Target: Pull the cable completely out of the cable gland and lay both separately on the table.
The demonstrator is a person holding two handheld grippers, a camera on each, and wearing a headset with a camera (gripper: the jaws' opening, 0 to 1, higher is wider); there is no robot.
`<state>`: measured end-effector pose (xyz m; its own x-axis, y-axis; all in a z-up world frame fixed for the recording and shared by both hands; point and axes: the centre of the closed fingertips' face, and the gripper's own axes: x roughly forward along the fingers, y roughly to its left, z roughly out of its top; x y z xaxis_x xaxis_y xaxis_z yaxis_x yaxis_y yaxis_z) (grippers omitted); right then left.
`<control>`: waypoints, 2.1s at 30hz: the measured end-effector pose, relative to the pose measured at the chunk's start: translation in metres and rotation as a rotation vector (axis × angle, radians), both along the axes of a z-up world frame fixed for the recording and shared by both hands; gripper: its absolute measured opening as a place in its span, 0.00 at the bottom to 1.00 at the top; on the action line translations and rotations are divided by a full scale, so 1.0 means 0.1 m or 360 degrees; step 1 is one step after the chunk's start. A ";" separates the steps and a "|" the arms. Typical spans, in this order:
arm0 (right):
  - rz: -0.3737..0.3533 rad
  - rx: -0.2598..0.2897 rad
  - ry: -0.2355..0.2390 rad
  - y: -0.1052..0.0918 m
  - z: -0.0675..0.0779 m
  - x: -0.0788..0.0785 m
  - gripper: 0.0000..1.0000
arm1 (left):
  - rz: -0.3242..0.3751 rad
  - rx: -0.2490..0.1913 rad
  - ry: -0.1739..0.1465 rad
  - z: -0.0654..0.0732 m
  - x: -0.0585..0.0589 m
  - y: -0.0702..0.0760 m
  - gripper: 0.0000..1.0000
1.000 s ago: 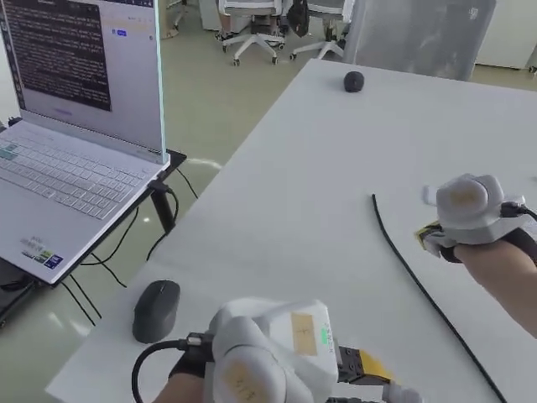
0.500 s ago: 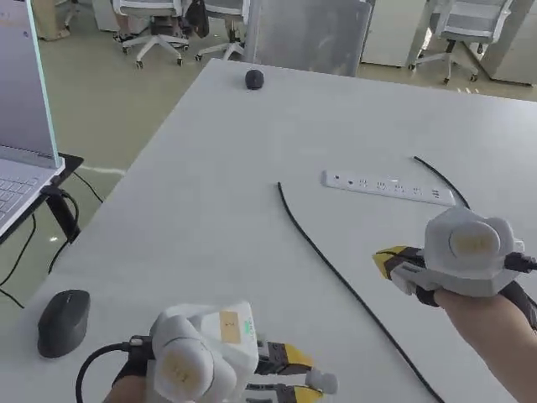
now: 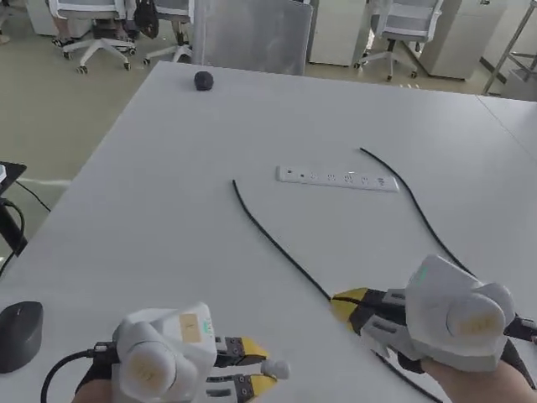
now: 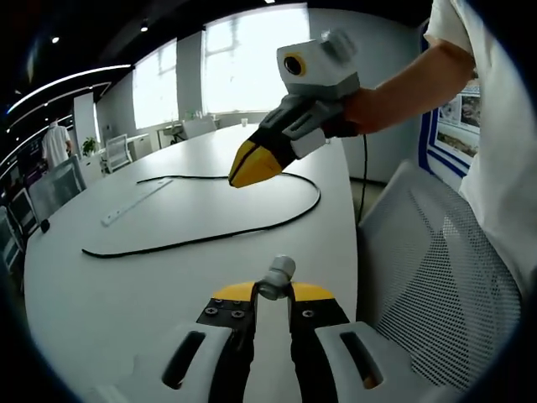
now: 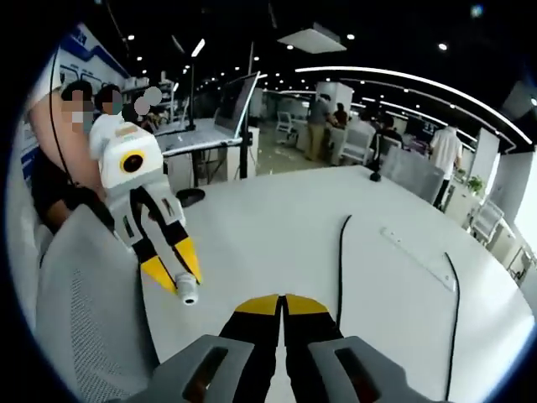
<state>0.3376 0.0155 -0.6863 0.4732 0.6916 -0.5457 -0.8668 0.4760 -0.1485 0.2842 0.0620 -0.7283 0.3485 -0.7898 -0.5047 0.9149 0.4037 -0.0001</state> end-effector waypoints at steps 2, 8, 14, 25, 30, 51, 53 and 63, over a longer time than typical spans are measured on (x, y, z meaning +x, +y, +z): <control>0.0038 -0.0019 0.0021 0.02 -0.05 -0.13 0.00 | 0.0001 0.0011 0.0005 -0.06 -0.01 -0.01 0.15; 0.0022 -0.0070 0.0055 -0.07 -0.16 -0.33 0.00 | -0.0003 0.0046 0.0020 -0.28 -0.01 0.00 0.15; -0.0069 -0.0077 0.0101 -0.26 -0.20 -0.39 0.00 | 0.0002 0.0070 0.0039 -0.48 0.03 0.01 0.15; -0.0164 -0.0063 0.0075 -0.35 -0.12 -0.37 0.00 | 0.0041 0.0136 0.0025 -0.69 0.13 -0.09 0.15; -0.0170 -0.0068 0.0070 -0.37 -0.11 -0.37 0.00 | 0.0011 0.0190 0.0006 -0.77 0.12 -0.13 0.15; -0.0215 -0.0041 0.0090 -0.43 -0.15 -0.42 0.00 | -0.0017 0.0302 0.0005 -0.92 0.00 -0.10 0.15; -0.0211 -0.0047 0.0095 -0.43 -0.16 -0.43 0.00 | -0.0004 0.0293 0.0013 -0.91 0.00 -0.10 0.16; -0.0191 -0.0066 0.0130 -0.39 -0.25 -0.48 0.00 | 0.0003 0.0285 0.0028 -0.92 -0.01 -0.08 0.16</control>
